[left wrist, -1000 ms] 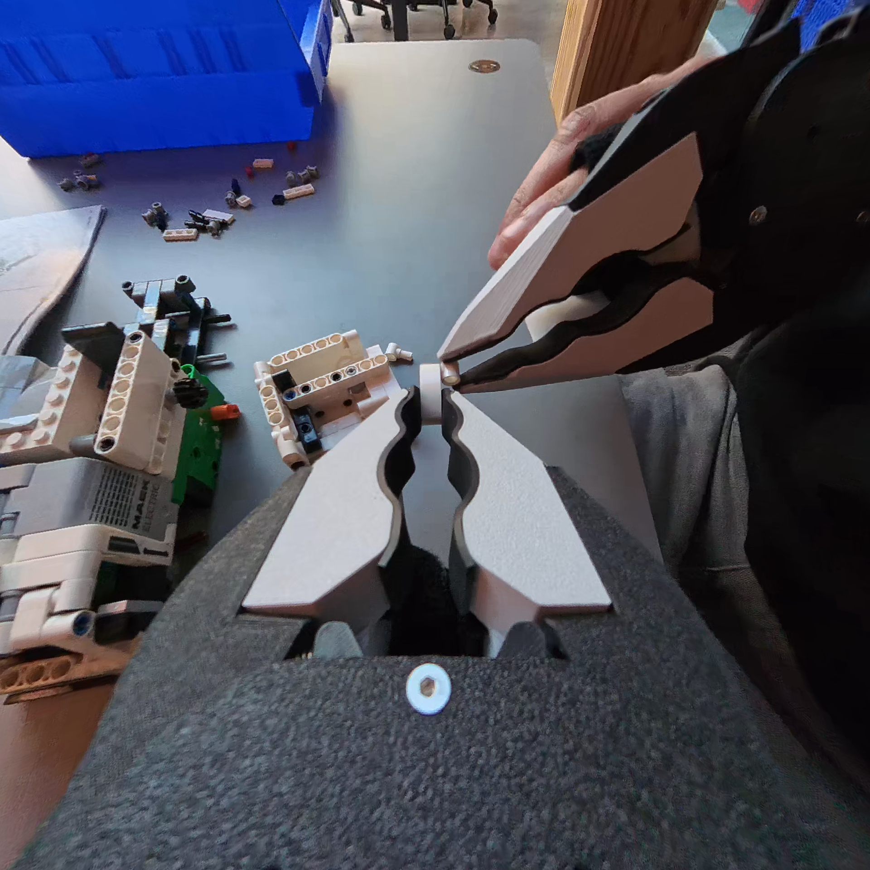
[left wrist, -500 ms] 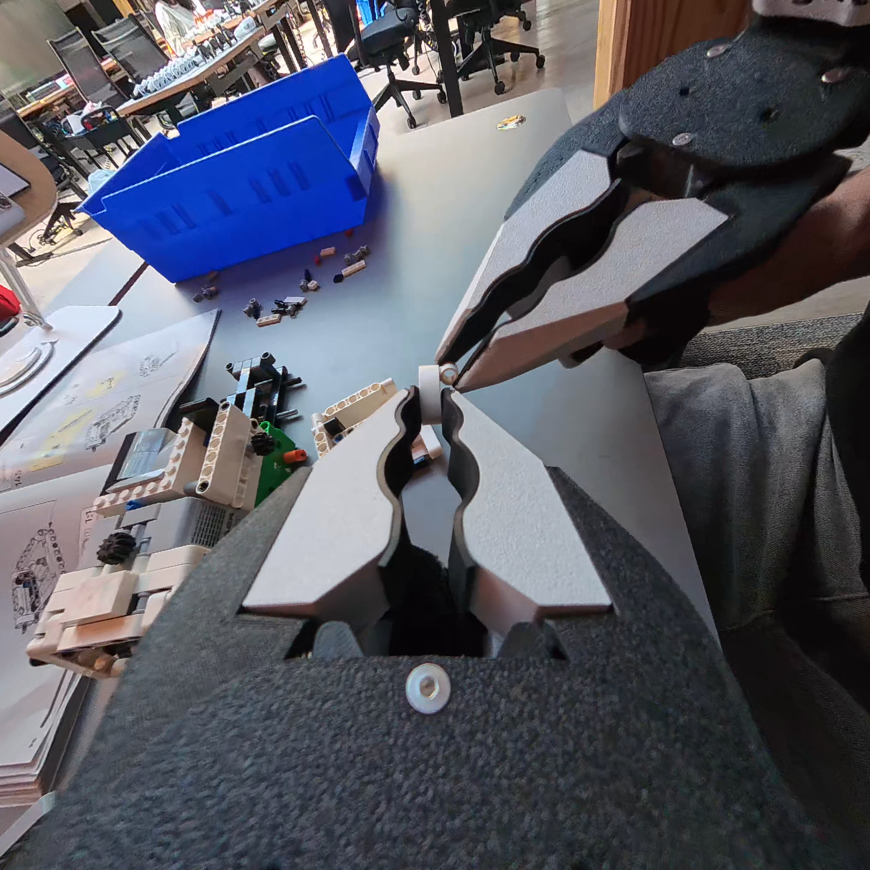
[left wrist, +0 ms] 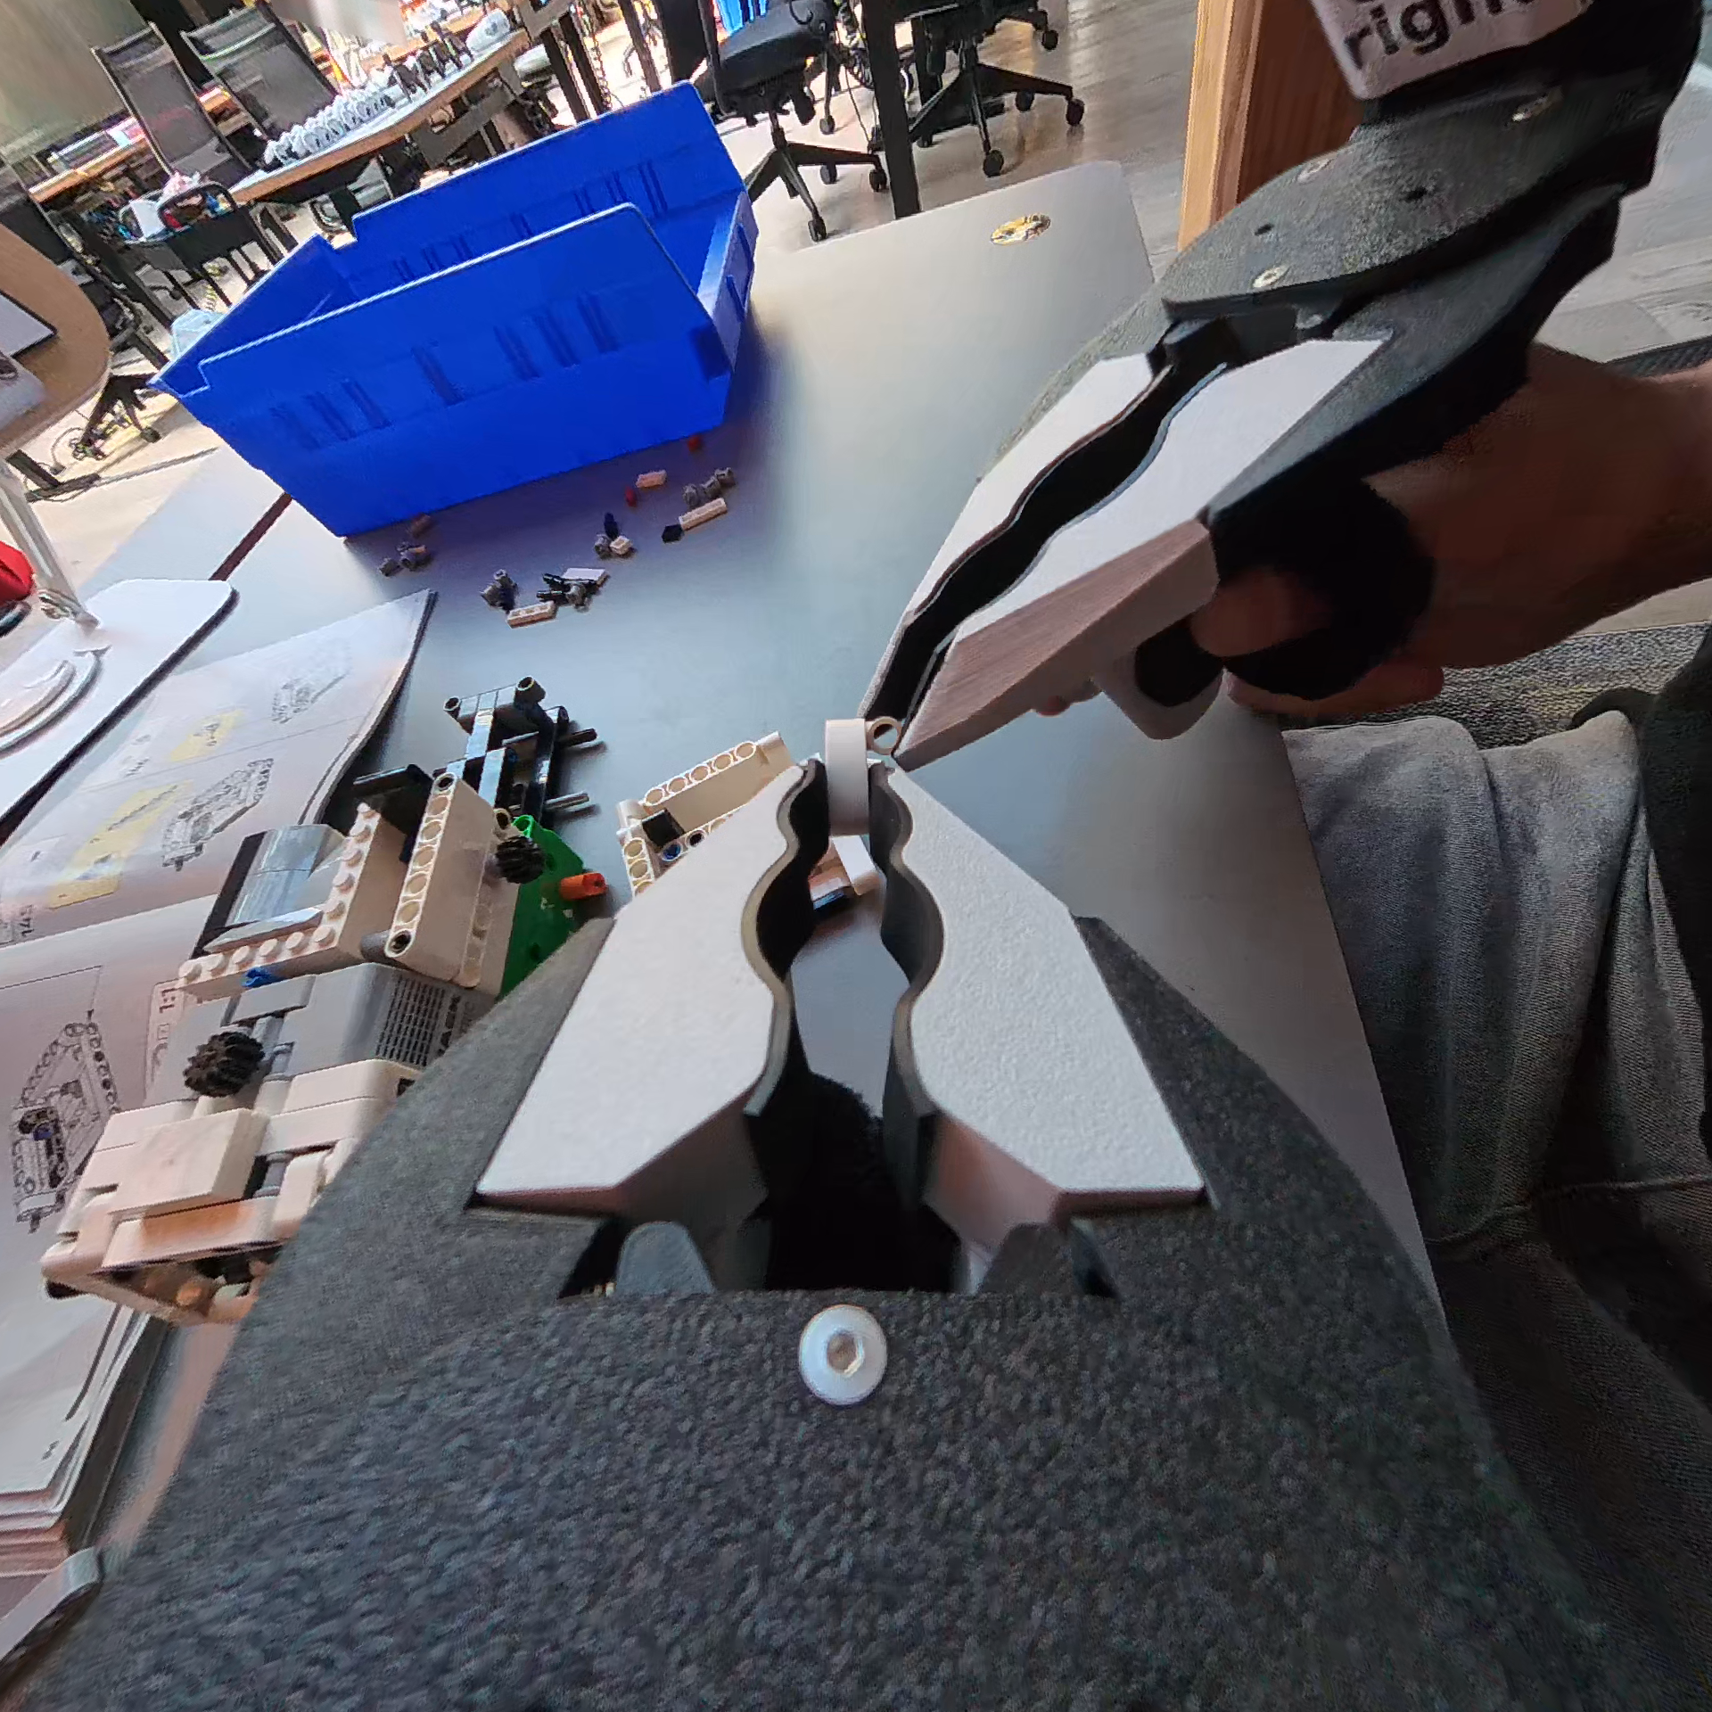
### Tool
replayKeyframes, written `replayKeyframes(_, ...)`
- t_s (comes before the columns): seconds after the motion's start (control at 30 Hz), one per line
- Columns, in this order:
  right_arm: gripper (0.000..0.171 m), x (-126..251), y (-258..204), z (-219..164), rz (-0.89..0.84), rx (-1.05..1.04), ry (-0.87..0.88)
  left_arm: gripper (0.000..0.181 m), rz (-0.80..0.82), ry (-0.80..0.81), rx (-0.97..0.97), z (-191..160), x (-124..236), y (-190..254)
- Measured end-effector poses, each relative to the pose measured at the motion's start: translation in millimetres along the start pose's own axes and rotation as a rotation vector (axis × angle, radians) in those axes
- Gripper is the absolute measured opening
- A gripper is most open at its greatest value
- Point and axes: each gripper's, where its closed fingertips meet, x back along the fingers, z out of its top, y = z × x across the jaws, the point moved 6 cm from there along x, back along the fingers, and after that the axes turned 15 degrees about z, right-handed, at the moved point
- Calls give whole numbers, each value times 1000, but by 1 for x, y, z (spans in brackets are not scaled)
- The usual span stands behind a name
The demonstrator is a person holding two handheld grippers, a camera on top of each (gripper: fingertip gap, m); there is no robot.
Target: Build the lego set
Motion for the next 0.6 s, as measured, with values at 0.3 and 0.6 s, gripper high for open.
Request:
replayKeyframes(0.3,9,11,1,9,76,19,7,8,-13,-4,14,-2,-1,-1)
replayKeyframes(0.6,11,21,4,13,73,134,-145,8,-21,13,31,1,-2,2)
